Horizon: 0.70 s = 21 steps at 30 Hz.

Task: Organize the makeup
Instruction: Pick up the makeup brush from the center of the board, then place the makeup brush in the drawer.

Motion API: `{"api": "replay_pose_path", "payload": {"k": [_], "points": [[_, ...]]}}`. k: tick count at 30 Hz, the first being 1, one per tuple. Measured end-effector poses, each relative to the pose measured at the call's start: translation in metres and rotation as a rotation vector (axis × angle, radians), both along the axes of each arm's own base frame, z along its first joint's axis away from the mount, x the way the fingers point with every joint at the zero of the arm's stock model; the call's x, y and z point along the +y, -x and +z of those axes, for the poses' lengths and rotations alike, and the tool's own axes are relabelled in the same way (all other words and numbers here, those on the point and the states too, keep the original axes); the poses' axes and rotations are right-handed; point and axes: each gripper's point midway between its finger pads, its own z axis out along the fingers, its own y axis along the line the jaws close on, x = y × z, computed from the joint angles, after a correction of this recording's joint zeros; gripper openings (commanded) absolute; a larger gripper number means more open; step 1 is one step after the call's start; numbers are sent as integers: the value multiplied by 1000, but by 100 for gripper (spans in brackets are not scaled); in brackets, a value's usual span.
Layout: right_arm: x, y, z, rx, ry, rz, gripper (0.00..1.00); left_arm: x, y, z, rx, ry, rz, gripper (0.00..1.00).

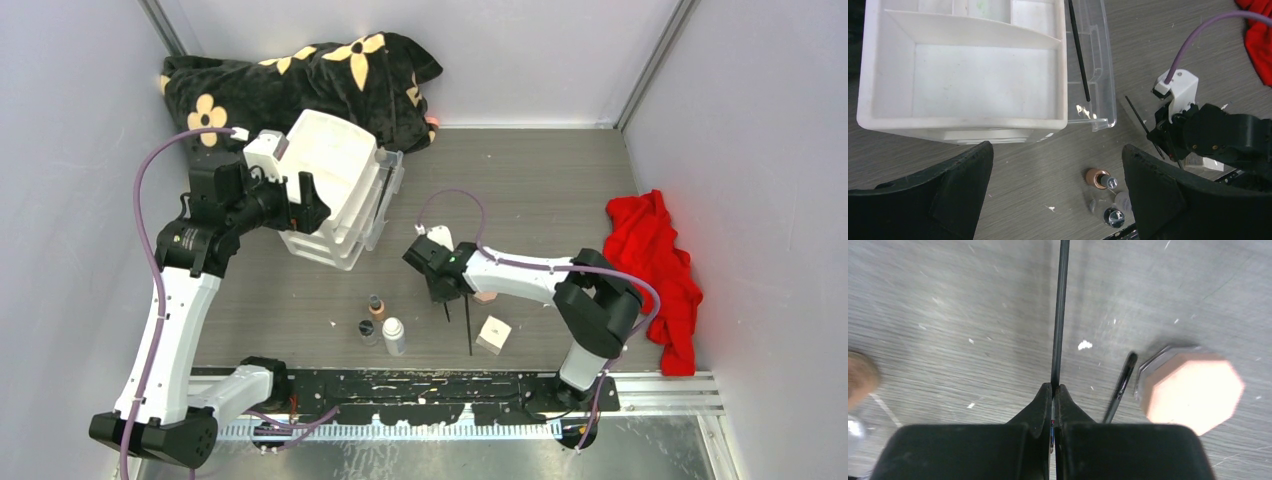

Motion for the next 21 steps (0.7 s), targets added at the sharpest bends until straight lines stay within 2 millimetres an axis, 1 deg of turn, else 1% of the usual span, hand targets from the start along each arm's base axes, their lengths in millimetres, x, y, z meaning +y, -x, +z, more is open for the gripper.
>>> {"api": "replay_pose_path", "payload": {"k": [2, 6, 13, 14, 17, 20, 21], "points": [[4, -11, 16, -28, -14, 1, 1, 0, 0, 0, 0, 0, 0, 100], [21, -43, 71, -140, -134, -4, 1, 0, 0, 0, 0, 0, 0, 100], [38, -98, 150, -304, -300, -28, 1, 0, -1, -2, 7, -1, 0, 100], [43, -109, 168, -333, -335, -29, 1, 0, -1, -2, 8, -1, 0, 100], [63, -137, 209, -413, -431, -24, 1, 0, -2, -3, 12, 0, 0, 100], [84, -160, 238, -466, -514, -12, 1, 0, -2, -3, 12, -1, 1, 100], [92, -166, 245, -477, -539, -5, 1, 0, -1, -3, 13, -2, 1, 100]]}}
